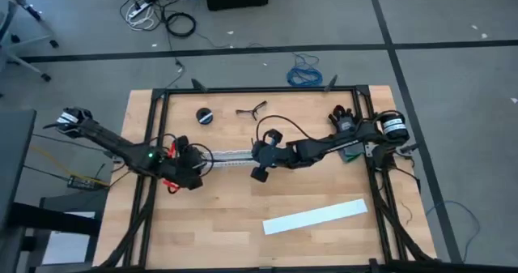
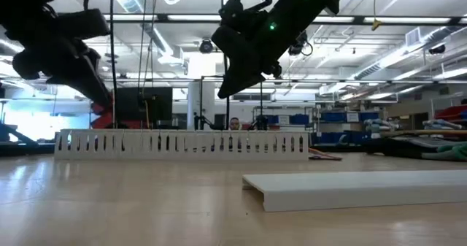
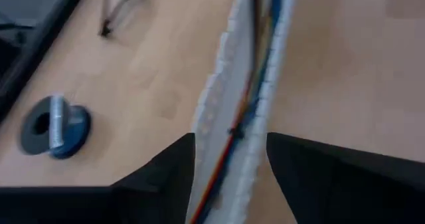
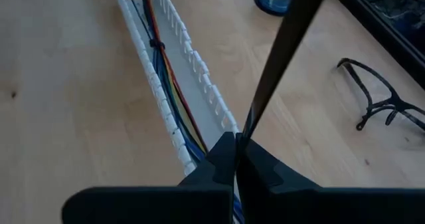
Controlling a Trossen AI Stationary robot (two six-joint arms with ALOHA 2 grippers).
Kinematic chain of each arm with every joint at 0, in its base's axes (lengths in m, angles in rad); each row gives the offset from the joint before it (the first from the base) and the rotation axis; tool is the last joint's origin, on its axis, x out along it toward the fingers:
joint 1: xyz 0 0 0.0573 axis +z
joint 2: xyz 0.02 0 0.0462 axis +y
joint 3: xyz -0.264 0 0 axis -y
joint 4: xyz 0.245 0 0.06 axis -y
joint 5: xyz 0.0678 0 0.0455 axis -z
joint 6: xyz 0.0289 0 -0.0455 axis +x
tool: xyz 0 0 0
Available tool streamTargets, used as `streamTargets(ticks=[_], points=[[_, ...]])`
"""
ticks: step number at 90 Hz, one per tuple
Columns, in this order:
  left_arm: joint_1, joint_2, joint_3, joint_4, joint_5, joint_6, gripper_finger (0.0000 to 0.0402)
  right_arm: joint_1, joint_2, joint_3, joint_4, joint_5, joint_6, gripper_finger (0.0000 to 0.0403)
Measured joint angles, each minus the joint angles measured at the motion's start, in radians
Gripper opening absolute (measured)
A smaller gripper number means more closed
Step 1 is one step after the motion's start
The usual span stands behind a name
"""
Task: Ziptie cables
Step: Put the zip tied cable wires into the white cable duct
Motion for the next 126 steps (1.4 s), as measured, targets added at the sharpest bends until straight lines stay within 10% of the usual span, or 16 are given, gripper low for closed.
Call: streamTargets(ticks=[58,95,126], points=[[0.04,0.033,0.0,0.146,-0.035,0.115,0.0177,0.0,0.0,0.0,0.013,0.0,-0.044,0.0055],[0.058,0.143,-0.001,0.18,-0.057,0.174,0.0014,0.0,0.0,0.0,0.013,0.0,-0.095,0.0108],[0.058,0.145,-0.001,0.152,-0.099,0.153,0.0001,0.033,-0.015,0.0,0.087,0.0,-0.293,0.011]])
